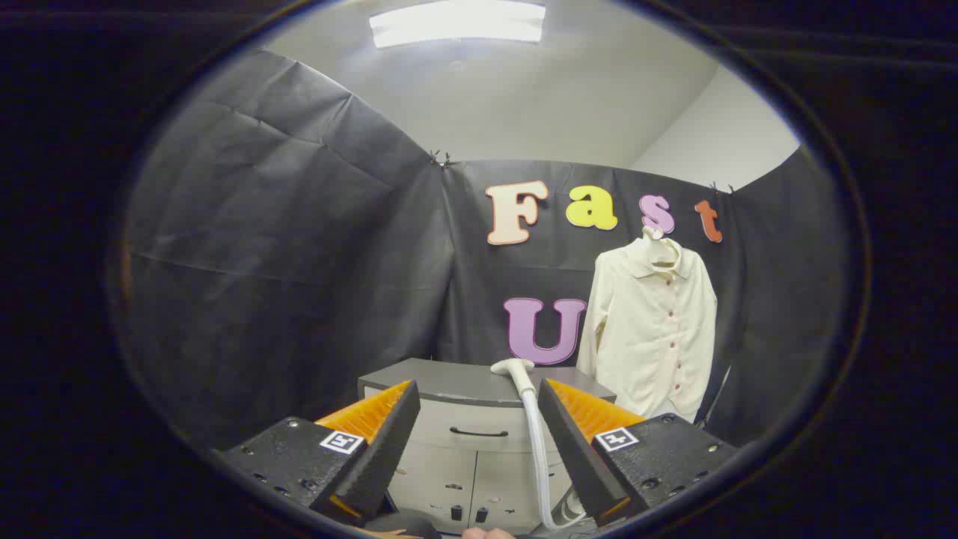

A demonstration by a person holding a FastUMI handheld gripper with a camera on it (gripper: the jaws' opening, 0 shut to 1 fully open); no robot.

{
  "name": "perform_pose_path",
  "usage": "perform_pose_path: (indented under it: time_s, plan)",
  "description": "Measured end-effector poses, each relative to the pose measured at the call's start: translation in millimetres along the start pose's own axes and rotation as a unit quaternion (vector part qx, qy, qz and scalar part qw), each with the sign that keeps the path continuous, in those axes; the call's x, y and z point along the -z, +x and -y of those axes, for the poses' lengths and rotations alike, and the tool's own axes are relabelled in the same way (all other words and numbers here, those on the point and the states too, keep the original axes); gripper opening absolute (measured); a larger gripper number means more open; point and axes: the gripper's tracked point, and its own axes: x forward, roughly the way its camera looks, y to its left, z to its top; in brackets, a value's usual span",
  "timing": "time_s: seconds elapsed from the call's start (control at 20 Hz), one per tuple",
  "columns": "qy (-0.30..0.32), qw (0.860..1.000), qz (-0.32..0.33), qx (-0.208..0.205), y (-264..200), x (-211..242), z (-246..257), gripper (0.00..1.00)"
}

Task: Iron the clothes twice with a garment steamer, once on the left side and once on the right side.

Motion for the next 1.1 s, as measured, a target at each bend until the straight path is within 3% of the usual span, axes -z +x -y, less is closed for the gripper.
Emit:
perform_pose_path:
  time_s: [1.1]
  plan:
    - [0.02, 1.0, -0.021, -0.005, 16, 5, 3, 0.96]
